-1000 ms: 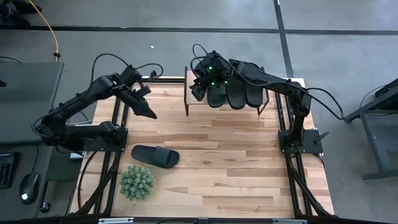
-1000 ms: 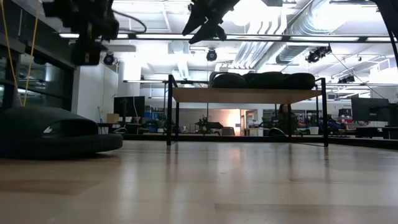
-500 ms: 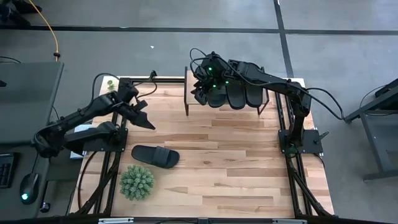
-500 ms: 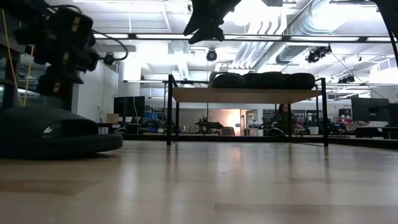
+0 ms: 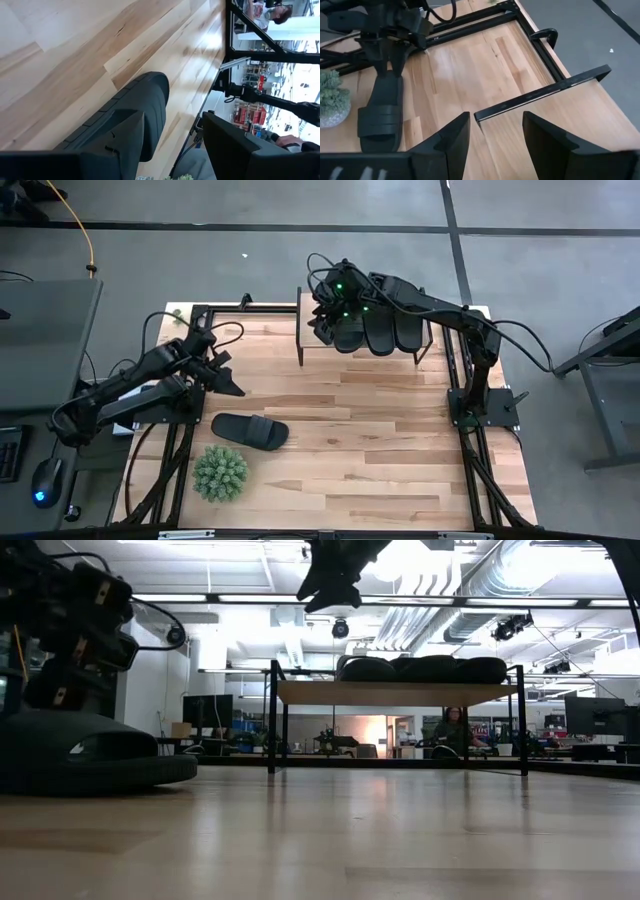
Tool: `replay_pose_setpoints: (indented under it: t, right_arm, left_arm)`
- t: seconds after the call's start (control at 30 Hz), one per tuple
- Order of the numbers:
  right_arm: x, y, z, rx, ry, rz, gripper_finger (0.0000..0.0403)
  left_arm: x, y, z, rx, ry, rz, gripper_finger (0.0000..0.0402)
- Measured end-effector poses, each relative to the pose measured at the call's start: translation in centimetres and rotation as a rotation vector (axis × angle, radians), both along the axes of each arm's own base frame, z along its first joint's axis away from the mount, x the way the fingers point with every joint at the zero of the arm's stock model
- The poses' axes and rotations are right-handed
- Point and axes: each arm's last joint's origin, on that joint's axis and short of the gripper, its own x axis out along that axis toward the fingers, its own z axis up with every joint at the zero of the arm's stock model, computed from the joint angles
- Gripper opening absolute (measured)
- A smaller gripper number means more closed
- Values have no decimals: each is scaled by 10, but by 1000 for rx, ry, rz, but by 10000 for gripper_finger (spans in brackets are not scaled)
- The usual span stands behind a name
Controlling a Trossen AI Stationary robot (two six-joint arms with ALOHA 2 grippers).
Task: Pick and place slides into the shelf
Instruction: Put the black slipper on the shelf
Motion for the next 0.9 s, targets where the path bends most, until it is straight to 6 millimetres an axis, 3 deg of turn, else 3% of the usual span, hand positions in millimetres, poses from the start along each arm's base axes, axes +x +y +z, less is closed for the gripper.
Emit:
replay_pose_setpoints:
  t: [0.27,0.5,0.73,0.9]
  right_arm:
    - [0,0,0,-4,1,7,174]
    - [0,1,0,18,-3,-8,174]
    - [1,4,0,28,-2,5,174]
    - [1,4,-1,32,-2,6,174]
  left_arm:
    - [2,-3,-9,-32,-8,2,186]
    - [24,-11,0,20,-63,-52,186]
    - [38,-27,2,64,-26,-59,186]
    - [42,-39,-11,33,-5,-69,186]
